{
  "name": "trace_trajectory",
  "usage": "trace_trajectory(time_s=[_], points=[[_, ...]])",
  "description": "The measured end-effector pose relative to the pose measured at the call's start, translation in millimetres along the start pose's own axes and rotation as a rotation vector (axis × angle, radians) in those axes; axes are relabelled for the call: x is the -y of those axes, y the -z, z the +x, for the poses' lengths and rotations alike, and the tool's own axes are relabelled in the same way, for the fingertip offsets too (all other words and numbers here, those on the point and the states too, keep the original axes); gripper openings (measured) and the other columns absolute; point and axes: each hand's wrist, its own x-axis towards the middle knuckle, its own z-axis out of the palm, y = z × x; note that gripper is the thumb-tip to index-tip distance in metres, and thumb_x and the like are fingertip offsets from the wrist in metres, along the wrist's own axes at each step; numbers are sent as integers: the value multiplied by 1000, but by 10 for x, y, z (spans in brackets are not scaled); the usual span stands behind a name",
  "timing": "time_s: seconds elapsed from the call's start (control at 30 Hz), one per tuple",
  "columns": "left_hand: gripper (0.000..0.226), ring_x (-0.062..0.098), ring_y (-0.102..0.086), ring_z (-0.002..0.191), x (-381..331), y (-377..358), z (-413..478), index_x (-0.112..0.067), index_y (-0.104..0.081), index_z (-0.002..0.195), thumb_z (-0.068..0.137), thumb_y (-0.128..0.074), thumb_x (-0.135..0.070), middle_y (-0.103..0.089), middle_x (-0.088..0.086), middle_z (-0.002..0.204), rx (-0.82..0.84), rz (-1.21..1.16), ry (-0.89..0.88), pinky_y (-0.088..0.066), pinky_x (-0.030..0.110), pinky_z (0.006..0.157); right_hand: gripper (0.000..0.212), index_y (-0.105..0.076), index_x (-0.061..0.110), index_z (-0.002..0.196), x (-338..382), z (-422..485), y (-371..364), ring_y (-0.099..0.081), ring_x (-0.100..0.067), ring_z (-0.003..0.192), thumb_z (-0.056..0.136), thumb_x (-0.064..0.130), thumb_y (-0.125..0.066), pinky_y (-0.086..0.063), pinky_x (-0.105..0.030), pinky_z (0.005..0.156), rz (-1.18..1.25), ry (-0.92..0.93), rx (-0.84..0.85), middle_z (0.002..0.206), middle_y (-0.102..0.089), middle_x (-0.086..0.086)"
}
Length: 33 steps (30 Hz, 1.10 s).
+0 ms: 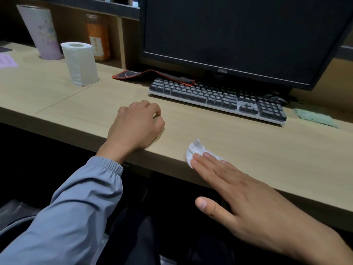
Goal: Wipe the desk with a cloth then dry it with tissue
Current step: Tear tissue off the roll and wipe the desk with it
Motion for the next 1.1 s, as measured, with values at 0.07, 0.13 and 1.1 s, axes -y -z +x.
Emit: trace_trajectory(time_s=[0.07,0.13,1.1], points=[[33,23,-54,113,12,1,-12,-28,-63,123,101,-43,-40,-63,-2,128,-4,-5,3,-39,48,99,70,18,48,158,28,94,-5,35,18,138,100,75,-10,16,-14,118,20,13,-33,159,28,34],[31,23,-54,114,1,13,-12,-29,-64,122,101,-44,-41,-63,-3,129,5,-16,-2,-38,47,98,72,11,44,161,29,145,-45,29,17,142,101,72,-16,12,-17,122,50,12,-86,164,20,30],[40,15,-52,126,-783,-224,-79,-29,-58,136,107,-37,-45,-59,-10,138,74,-87,-196,-35,40,110,69,3,50,160,-429,89,30,25,22,140,95,72,-3,5,-21,125,132,-160,-16,162,19,36]])
